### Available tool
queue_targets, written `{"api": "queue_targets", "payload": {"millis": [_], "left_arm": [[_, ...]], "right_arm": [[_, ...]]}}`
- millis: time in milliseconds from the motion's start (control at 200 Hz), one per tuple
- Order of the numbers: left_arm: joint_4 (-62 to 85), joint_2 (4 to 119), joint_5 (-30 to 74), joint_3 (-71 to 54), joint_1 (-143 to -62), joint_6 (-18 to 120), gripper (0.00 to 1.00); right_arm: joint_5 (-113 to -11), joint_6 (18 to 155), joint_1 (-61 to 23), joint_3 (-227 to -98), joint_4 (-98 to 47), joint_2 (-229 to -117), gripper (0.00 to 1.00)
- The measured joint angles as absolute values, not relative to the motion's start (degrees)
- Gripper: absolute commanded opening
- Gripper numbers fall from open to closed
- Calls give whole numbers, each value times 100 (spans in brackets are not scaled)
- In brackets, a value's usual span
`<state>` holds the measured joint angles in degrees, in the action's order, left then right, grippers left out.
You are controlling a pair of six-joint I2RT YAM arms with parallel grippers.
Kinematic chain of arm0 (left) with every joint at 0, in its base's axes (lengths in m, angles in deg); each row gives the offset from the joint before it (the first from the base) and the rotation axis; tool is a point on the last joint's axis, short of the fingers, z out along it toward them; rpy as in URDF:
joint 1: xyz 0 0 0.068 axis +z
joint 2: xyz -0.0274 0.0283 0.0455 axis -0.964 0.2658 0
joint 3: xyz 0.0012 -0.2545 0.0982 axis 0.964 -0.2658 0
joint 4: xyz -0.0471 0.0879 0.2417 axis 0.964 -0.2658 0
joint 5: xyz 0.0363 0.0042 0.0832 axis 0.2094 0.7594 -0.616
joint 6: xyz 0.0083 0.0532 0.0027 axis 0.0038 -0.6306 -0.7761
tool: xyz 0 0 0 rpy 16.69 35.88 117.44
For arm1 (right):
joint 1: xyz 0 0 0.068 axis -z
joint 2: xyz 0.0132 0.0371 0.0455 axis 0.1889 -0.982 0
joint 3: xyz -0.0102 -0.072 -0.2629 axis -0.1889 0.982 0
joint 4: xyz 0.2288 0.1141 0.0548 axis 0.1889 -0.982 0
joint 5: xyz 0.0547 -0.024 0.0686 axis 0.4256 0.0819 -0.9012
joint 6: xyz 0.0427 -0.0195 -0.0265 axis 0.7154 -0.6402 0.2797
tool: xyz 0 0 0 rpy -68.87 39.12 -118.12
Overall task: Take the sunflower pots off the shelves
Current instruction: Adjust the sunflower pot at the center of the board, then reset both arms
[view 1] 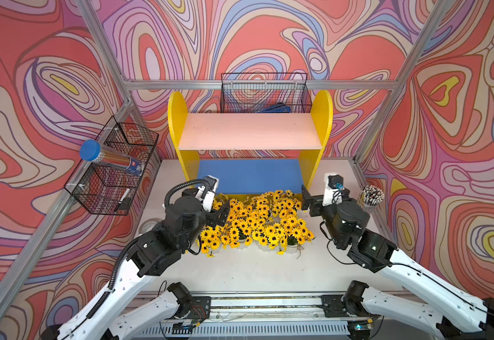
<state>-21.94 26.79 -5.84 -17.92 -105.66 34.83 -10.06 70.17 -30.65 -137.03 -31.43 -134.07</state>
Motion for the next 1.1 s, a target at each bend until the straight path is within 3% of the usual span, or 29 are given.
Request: {"api": "queue_targets", "payload": {"millis": [155,315,571,866,1102], "left_arm": [[-1610,2870,395,-2441,-8601,4078,100],[-957,2950,751,-3280,-7593,4465,100],[-284,2815,837,-3951,-6883,4458,99],[1021,2944,815,-4990,-6633,4342,100],[2975,4192,944,-6174,-6633,4545,100]], "right_arm": [[-1386,7312,-1660,-13539,-2759,-13754,98],[-1716,7631,-621,-13214,-2730,-14183,98],[-2123,7419,-3,-12613,-2083,-14183,98],[-2641,6990,183,-12241,-1144,-15236,98],[-2945,6848,231,-12125,-512,-15993,98]]}}
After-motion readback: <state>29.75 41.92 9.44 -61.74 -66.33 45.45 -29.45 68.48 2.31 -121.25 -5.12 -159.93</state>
